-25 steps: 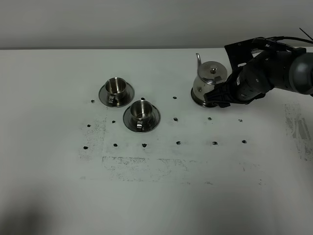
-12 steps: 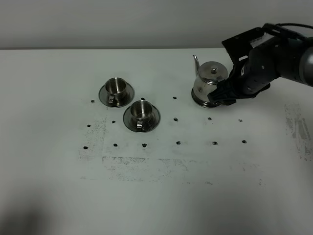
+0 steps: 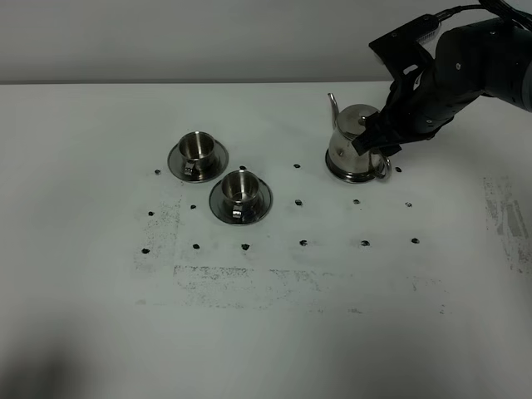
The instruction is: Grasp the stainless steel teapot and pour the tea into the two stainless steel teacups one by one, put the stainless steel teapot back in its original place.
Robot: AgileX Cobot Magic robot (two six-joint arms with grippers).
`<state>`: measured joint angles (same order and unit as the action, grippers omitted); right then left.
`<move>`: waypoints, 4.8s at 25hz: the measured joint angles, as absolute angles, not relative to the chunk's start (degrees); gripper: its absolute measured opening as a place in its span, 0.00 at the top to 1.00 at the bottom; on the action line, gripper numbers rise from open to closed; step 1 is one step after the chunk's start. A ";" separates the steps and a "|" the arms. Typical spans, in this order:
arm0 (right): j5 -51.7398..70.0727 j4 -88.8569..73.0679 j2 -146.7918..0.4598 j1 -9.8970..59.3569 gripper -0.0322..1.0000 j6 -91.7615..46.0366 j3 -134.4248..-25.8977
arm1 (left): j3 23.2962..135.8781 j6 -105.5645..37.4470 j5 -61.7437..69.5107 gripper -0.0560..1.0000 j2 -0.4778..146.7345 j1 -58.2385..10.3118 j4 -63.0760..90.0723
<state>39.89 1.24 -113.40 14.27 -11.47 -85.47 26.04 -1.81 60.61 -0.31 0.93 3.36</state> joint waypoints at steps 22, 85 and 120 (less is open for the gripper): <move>43.14 -1.74 -121.97 13.16 0.43 -15.94 -91.71 | 26.04 -1.81 60.61 0.42 -0.31 0.93 3.36; 45.93 -1.85 -117.80 13.22 0.78 -18.59 -94.37 | 26.04 -1.81 60.61 0.42 -0.31 0.93 3.36; 48.47 3.11 -127.46 27.51 0.78 -49.41 -115.08 | 26.04 -1.81 60.61 0.42 -0.31 0.93 3.34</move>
<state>48.47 3.11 -127.46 27.51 -49.41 -115.08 26.04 -1.81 60.61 -0.31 0.93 3.34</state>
